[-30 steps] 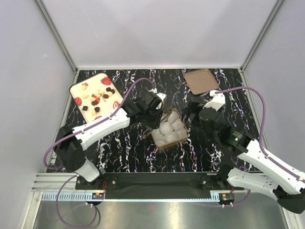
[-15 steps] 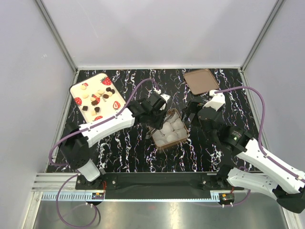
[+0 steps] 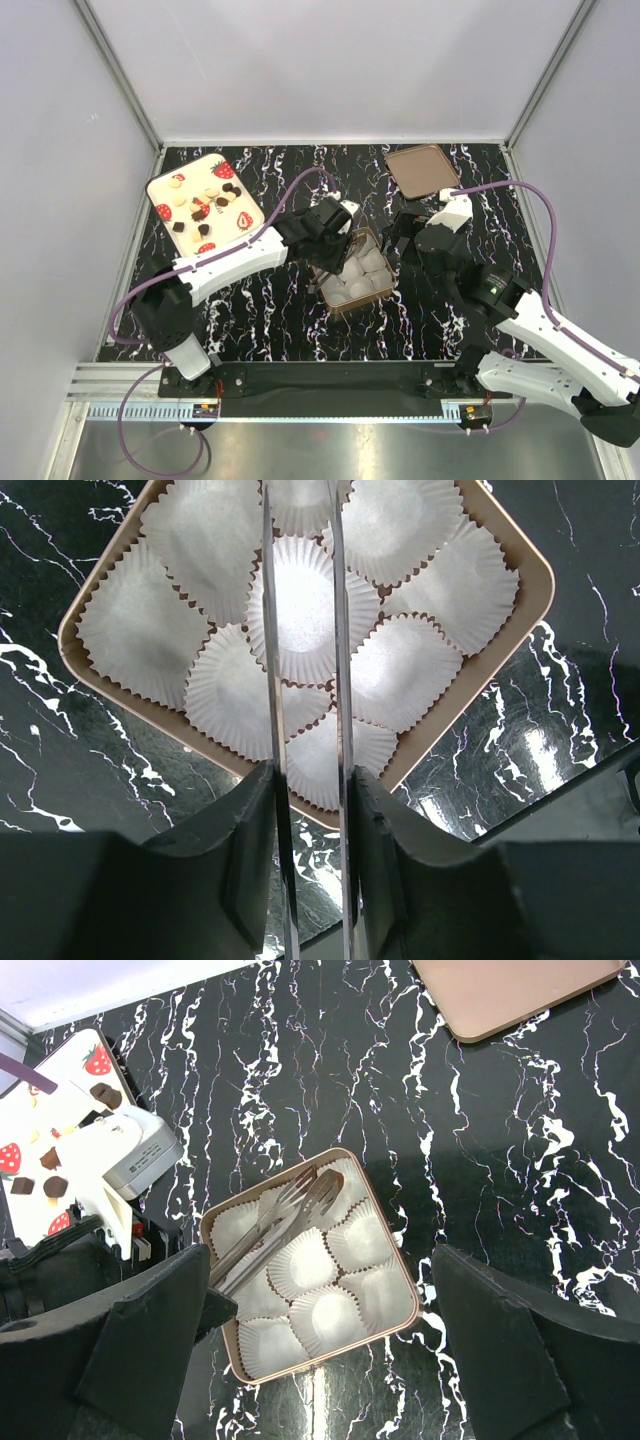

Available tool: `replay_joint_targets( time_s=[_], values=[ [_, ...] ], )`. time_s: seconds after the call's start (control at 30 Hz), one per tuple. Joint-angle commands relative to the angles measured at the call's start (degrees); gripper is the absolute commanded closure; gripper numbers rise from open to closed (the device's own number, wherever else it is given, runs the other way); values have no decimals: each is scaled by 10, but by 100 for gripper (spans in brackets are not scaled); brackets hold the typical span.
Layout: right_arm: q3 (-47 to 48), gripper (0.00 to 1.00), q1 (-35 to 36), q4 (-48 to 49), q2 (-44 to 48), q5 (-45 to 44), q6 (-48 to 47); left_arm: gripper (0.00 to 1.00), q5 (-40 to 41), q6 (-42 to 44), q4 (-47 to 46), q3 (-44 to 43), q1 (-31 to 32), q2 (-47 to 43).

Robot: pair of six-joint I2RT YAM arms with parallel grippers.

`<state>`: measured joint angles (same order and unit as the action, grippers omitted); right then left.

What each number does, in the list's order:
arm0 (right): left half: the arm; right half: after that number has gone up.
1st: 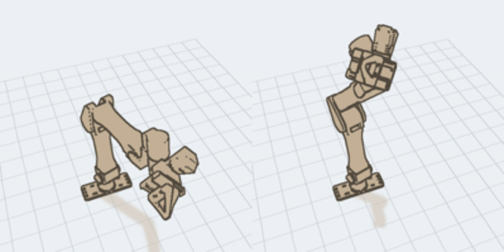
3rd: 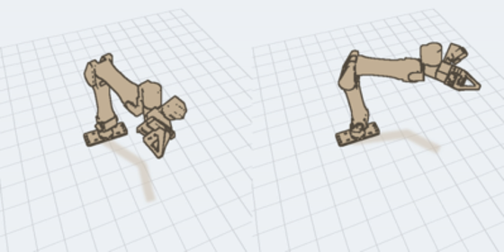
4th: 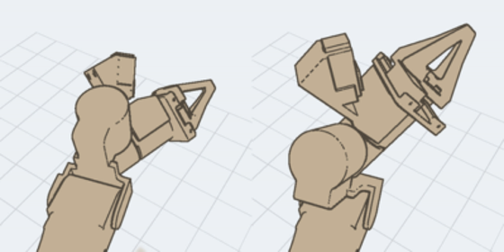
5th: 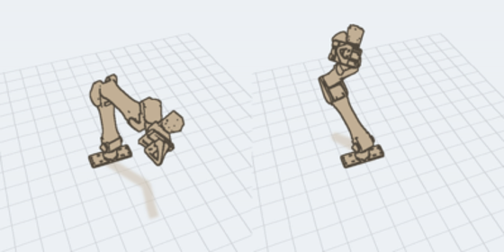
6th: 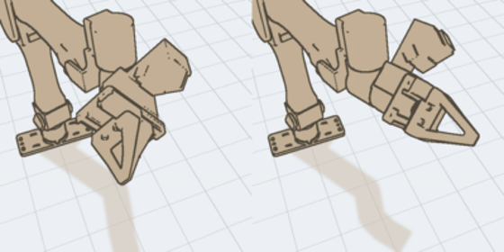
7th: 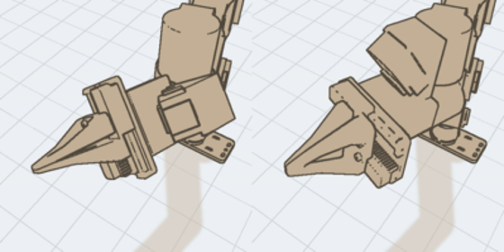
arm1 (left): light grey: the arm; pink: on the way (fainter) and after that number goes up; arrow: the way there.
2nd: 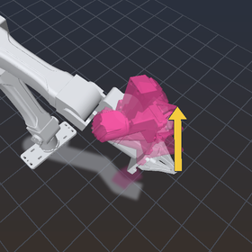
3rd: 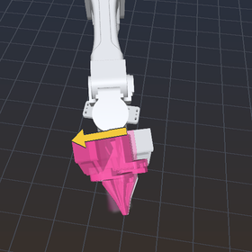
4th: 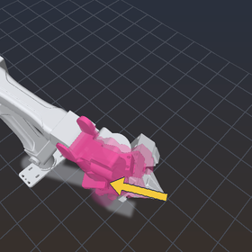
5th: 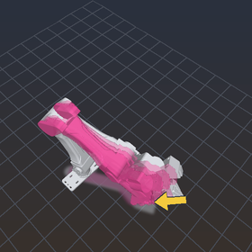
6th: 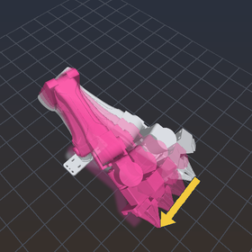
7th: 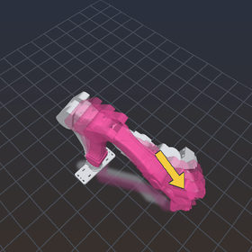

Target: Pack the chocolate

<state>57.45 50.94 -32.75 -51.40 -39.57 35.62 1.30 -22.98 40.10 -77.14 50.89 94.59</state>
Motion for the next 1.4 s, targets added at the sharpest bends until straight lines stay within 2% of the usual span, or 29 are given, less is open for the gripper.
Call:
replay_joint_targets(
  time_s=[0.0, 0.23, 0.43, 0.63, 0.77, 0.97, 1.2, 1.37],
  values=[
    [0, 0, -4, 19, 7, -17, 2, 62, 10, -5, -27, -27, 3, -7],
    [1, 0, -4, 17, 9, -16, 4, 56, 10, -7, -25, -35, 3, -13],
    [-1, 0, -5, 16, 12, -14, 8, 55, 16, -7, -13, -46, 3, -16],
    [-2, 0, -5, 13, 15, -13, 9, 55, 67, 4, 42, -106, 3, -33],
    [-2, 0, -5, 16, 16, -9, 10, 54, 132, 14, 89, -150, -9, -40],
    [-9, 0, -5, 23, 17, 7, 13, 54, 142, 6, 122, -139, -116, -60],
    [-27, 0, -5, 33, 27, 19, 11, 53, 131, -13, 104, -34, -290, -114],
    [-33, 0, -7, 40, 28, 23, 5, 53, 114, -19, 90, 37, -368, -150]
  ],
)
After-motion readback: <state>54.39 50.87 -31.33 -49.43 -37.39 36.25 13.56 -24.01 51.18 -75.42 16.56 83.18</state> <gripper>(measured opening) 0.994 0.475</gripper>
